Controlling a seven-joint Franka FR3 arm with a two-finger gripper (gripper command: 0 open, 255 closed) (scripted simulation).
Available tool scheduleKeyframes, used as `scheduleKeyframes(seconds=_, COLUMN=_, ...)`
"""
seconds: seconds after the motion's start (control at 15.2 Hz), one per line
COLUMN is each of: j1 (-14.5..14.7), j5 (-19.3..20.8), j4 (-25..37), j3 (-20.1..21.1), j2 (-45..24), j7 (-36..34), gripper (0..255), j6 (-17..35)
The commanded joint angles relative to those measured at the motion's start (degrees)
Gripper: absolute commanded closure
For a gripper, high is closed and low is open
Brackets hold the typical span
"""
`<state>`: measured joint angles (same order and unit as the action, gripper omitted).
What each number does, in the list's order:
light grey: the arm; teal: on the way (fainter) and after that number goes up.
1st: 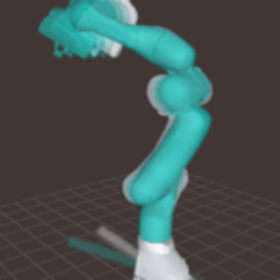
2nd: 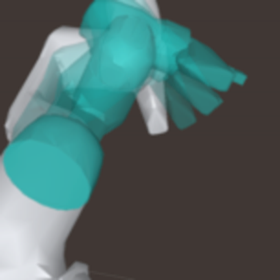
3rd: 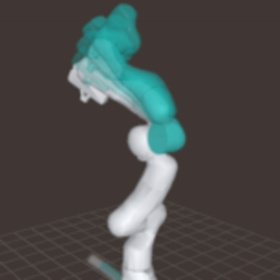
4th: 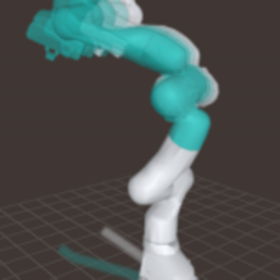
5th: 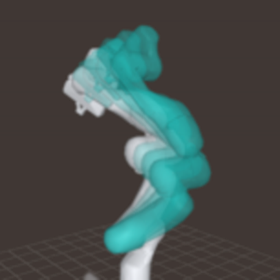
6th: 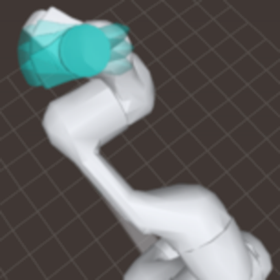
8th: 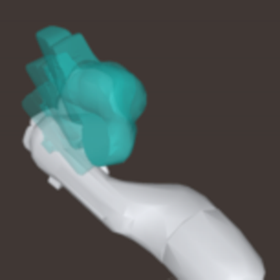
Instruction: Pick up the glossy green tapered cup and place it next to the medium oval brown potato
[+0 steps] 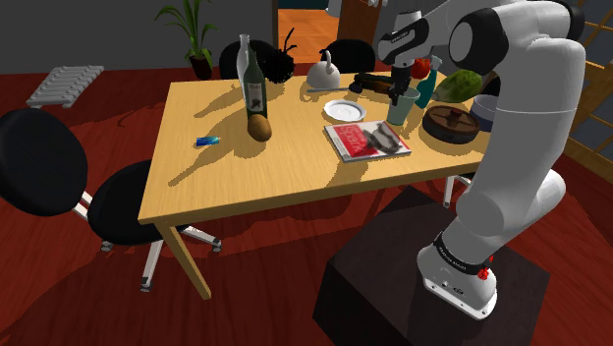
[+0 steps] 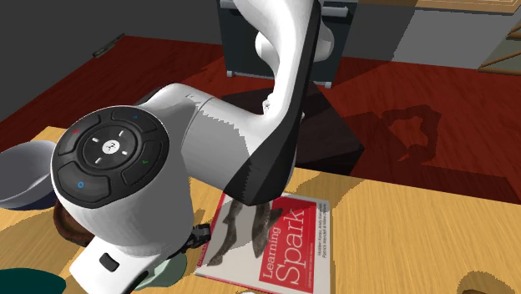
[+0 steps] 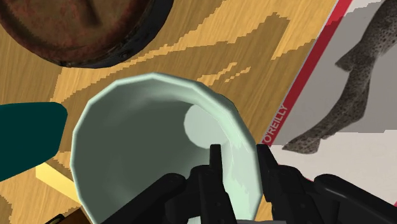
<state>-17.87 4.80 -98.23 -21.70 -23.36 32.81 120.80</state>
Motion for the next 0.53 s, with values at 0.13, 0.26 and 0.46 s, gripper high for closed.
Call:
scheduleKeyframes(seconds=0.13, j1=0.0, j5=0.0, j4=0.0, j3=0.0, j2=0.0, j7=0.0, gripper=255, j6=0.0)
scheduleKeyframes(seconds=0.26, j1=0.0, j5=0.0, j4=0.0, j3=0.0, j2=0.0, j7=0.0, gripper=255, j6=0.0)
scheduleKeyframes(seconds=0.46, j1=0.0, j5=0.1, j4=0.3, j3=-0.1, j2=0.3, j7=0.1, gripper=255, j6=-0.6)
